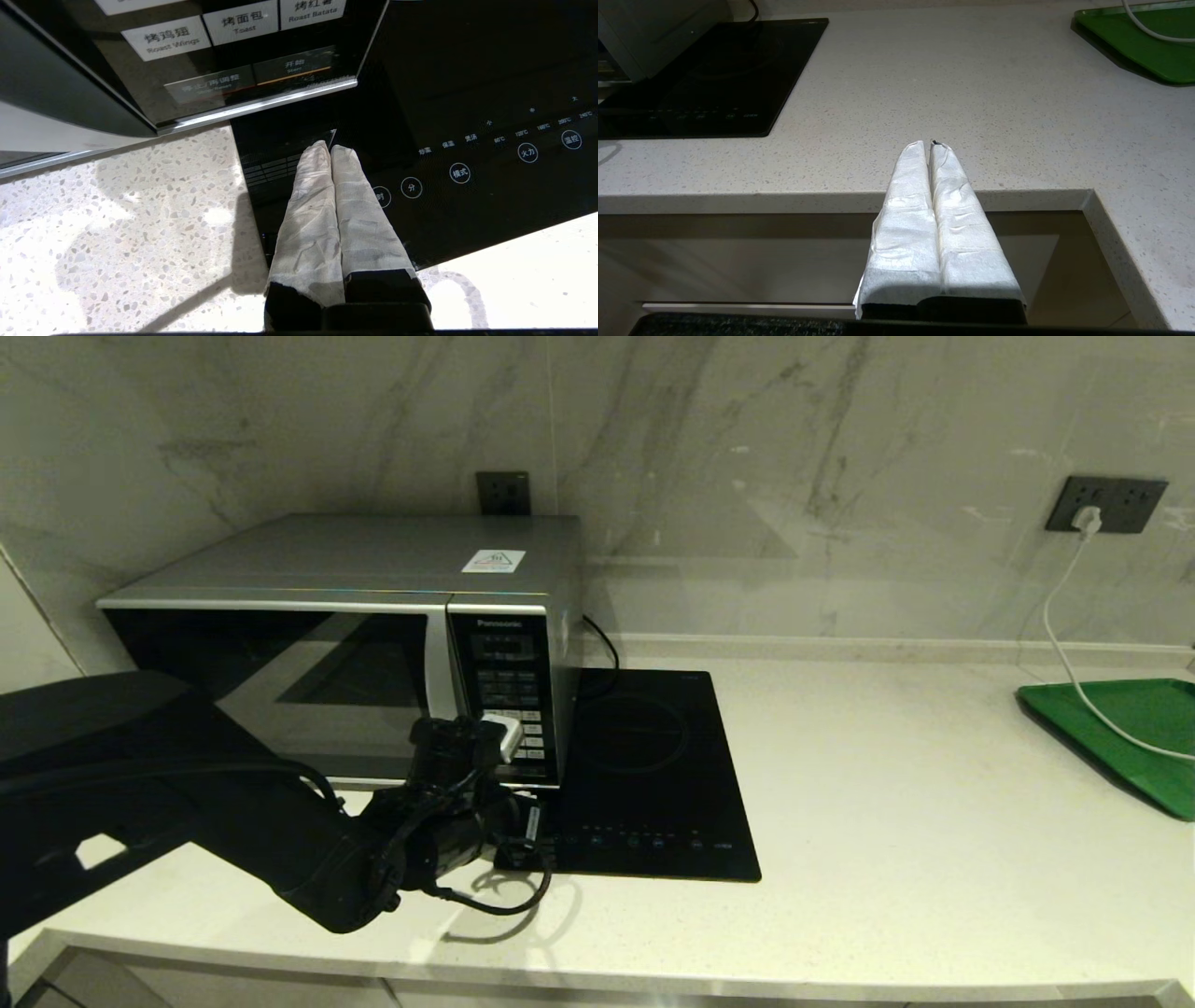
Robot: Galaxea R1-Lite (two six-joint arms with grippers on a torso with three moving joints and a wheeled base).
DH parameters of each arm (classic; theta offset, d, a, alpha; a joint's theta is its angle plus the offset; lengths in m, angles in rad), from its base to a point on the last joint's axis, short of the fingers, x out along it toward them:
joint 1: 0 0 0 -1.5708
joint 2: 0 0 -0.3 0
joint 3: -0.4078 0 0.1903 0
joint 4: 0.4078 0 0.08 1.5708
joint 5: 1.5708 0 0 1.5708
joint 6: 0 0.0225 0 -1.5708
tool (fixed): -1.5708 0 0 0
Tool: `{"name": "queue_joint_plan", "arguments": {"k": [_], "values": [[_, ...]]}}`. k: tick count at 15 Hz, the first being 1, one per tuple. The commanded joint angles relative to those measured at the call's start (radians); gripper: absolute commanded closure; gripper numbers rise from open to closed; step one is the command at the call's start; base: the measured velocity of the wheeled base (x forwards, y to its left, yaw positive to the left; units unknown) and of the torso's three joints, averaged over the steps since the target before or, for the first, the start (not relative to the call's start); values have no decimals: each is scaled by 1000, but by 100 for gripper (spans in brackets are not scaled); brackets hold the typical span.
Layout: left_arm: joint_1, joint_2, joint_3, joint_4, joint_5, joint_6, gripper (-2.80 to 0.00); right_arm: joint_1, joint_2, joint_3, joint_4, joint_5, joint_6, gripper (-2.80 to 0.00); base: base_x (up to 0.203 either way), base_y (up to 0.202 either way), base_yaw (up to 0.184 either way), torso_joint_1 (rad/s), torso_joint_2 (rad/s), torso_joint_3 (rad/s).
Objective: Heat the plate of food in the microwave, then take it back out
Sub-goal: Open the microwave oven
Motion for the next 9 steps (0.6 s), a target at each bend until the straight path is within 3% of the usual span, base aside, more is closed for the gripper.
{"name": "queue_joint_plan", "arguments": {"k": [1,9], "values": [[16,4,-10,-5,1,-1,0,0,0,-1,0,0,1,0,0,0,0,0,0,0],[30,-1,-3,-8,1,0,0,0,0,0,0,0,1,0,0,0,0,0,0,0]]}}
